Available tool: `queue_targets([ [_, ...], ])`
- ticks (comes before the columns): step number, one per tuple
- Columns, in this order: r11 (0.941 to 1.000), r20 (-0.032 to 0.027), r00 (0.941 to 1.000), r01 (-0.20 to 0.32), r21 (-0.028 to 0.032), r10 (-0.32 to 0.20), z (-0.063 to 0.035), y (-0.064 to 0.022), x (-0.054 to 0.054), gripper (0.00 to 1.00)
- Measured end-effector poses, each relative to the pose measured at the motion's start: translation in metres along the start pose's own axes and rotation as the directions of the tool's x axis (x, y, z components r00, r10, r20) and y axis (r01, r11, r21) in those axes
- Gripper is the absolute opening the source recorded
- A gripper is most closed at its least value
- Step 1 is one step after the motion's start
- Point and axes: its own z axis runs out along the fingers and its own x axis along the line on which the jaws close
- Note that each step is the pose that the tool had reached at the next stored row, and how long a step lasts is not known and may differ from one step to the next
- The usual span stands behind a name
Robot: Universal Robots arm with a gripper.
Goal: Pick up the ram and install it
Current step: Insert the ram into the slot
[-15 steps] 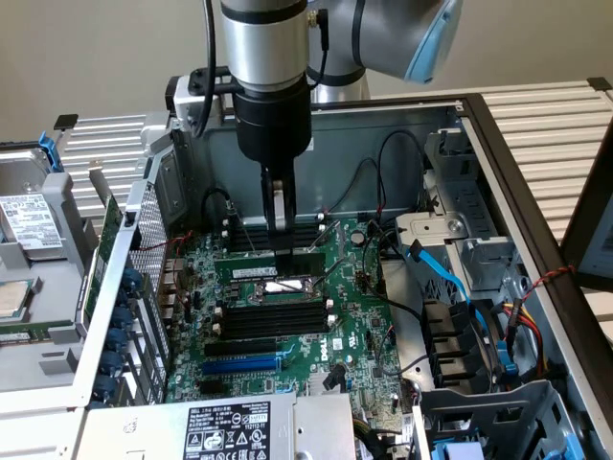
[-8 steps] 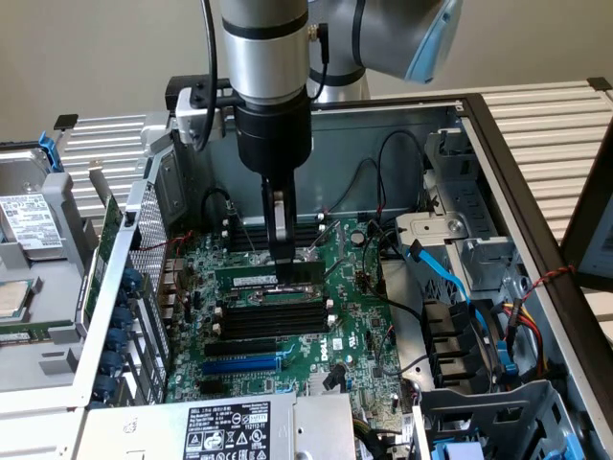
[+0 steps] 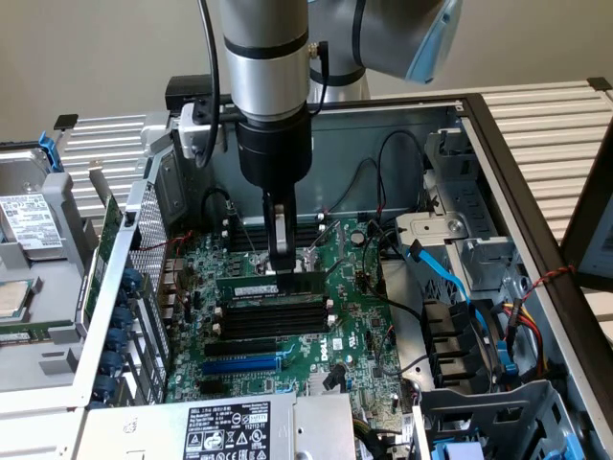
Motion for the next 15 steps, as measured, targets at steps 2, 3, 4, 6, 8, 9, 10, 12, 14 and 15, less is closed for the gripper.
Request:
queue_targets([
  [2, 1.0000, -0.0004, 1.0000, 0.000, 0.0001, 0.000, 0.0008, 0.0000, 0.002, 0.13],
  [3, 1.0000, -0.0007, 1.0000, 0.000, 0.0001, 0.000, 0.0016, 0.0001, 0.002, 0.13],
  [4, 1.0000, -0.0012, 1.0000, 0.000, 0.0000, 0.000, 0.0025, 0.0001, 0.002, 0.13],
  [6, 1.0000, -0.0014, 1.0000, 0.000, 0.0001, 0.000, 0.0043, 0.0001, 0.002, 0.13],
  [8, 1.0000, -0.0015, 1.0000, 0.000, 0.0000, 0.000, 0.0063, 0.0001, 0.002, 0.13],
  [9, 1.0000, -0.0014, 1.0000, 0.000, 0.0001, 0.000, 0.0075, 0.0002, 0.002, 0.13],
  [10, 1.0000, -0.0014, 1.0000, 0.000, 0.0001, 0.000, 0.0084, 0.0002, 0.002, 0.13],
  [12, 1.0000, -0.0014, 1.0000, 0.000, 0.0001, 0.000, 0.0098, 0.0002, 0.002, 0.13],
  [14, 1.0000, -0.0015, 1.0000, 0.000, 0.0000, 0.000, 0.0109, 0.0002, 0.002, 0.13],
  [15, 1.0000, -0.0014, 1.0000, 0.000, 0.0000, 0.000, 0.0115, 0.0002, 0.003, 0.13],
])
